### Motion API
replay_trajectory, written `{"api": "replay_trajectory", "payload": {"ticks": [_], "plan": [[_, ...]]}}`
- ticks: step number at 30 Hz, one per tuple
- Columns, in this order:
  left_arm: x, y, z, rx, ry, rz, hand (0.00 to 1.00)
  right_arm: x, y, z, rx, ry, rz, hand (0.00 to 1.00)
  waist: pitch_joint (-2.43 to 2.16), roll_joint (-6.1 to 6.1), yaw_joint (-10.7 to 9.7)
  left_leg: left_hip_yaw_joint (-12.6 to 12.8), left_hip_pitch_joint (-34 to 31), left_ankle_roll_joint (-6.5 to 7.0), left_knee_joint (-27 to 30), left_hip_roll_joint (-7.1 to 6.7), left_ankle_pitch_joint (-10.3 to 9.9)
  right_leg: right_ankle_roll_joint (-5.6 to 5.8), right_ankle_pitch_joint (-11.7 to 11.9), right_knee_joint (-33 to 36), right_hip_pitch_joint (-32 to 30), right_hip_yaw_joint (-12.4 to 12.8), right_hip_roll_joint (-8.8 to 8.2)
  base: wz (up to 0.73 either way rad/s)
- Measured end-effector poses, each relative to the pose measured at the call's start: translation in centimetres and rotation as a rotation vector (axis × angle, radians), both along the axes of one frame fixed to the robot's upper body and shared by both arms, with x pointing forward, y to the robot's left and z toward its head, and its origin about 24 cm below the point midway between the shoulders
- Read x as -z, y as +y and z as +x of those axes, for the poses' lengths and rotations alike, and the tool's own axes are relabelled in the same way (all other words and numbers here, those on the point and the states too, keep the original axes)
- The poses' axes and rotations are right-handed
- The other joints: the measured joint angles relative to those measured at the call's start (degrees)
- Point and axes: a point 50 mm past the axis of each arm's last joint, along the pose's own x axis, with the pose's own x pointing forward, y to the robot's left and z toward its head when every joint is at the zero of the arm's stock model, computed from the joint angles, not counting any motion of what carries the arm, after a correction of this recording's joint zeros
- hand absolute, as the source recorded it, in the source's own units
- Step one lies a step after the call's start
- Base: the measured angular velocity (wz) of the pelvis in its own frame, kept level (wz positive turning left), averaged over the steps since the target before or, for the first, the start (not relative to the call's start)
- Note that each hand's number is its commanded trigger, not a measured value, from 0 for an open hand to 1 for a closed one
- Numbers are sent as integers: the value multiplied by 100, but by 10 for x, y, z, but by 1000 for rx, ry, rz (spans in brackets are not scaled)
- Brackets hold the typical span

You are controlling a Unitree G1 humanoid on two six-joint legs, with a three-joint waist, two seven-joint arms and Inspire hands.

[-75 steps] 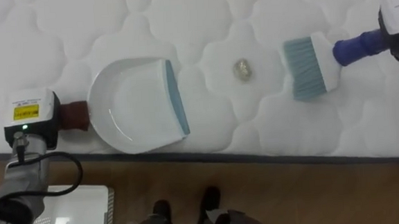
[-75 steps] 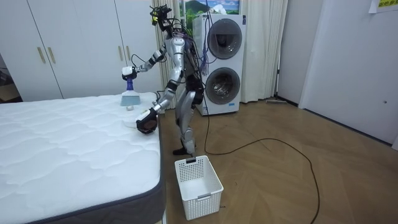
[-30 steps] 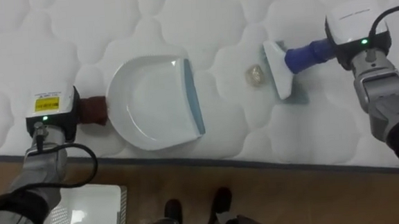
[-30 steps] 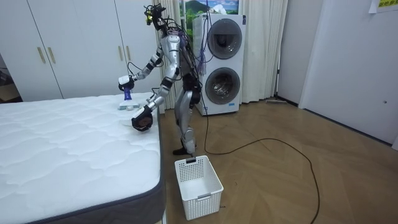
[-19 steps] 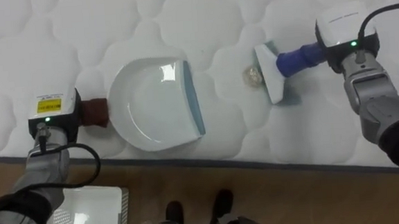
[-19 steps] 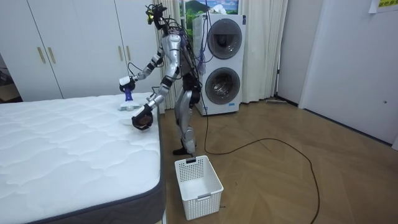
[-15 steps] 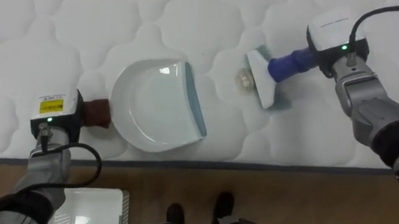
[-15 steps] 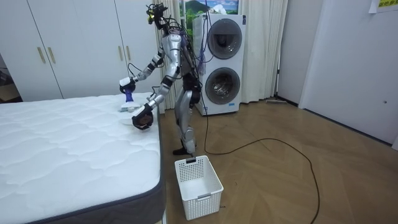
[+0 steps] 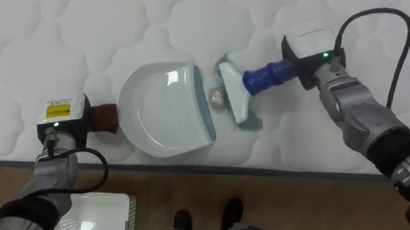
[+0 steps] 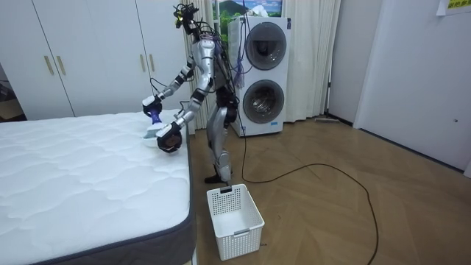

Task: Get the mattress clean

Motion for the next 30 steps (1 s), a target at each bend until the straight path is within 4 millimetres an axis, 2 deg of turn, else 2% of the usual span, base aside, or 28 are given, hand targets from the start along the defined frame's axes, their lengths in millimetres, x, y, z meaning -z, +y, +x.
{"api": "replay_trajectory", "payload": {"ticks": [22, 30], "plan": [[3, 1, -2, 7, 24, -6, 100, 15, 19, -4, 29, 231, 332, 100, -2, -6, -51, 54, -38, 18, 113, -24, 11, -10, -15, 68, -29, 35, -58, -1], [10, -2, -7, 38, 45, -24, 100, 18, 50, -11, -115, 296, 456, 100, -1, -4, -43, 29, -109, 69, 118, -75, 43, -2, -26, 145, -111, -26, -138, 5]]}}
